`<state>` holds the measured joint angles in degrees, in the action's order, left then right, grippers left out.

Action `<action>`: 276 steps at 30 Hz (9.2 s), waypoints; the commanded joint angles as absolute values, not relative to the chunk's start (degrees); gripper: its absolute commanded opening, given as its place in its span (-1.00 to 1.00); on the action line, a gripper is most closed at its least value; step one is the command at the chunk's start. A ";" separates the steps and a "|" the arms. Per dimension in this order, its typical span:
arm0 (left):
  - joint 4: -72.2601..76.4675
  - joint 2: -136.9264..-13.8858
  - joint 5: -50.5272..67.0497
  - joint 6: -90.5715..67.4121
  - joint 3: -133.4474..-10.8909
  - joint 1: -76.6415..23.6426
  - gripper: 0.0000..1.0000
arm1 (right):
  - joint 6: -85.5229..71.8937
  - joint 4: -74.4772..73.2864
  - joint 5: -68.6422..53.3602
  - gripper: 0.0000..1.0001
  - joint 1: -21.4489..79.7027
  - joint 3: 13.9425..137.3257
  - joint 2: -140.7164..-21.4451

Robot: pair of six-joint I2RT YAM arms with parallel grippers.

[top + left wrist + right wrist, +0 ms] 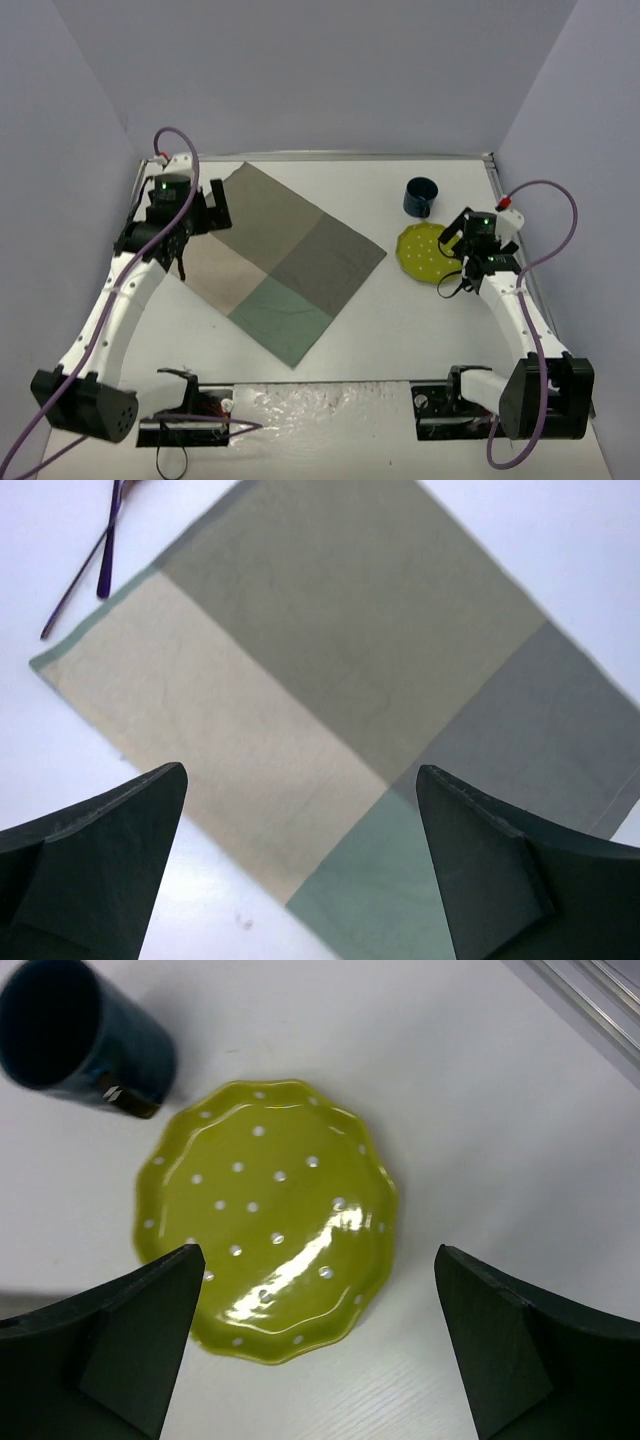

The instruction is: Set the dinner table for one person

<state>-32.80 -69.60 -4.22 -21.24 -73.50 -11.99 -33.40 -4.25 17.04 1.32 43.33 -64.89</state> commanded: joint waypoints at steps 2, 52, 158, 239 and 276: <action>-33.27 -63.62 -4.73 -15.02 -67.50 -11.51 0.94 | -36.96 -5.36 13.31 0.74 -3.88 43.68 -72.62; -32.96 -60.64 -7.73 -14.94 -62.14 -10.72 0.94 | -36.03 4.45 6.11 -0.68 -8.44 38.52 -85.86; -31.73 -55.46 -11.44 -16.39 -57.34 -7.91 0.94 | -52.94 24.25 -19.29 -1.00 36.03 86.64 -118.50; -32.08 -56.34 -9.67 -16.44 -57.39 -5.27 0.94 | -0.62 8.26 -2.81 -0.38 0.35 79.72 -111.89; -31.45 -56.60 -8.59 -16.70 -57.30 -3.89 0.94 | -5.10 22.50 -1.09 -1.00 26.28 53.16 -79.96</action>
<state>-34.00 -56.69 -8.80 -16.14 -56.55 -4.38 -4.24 11.48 -2.65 24.62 55.15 -83.26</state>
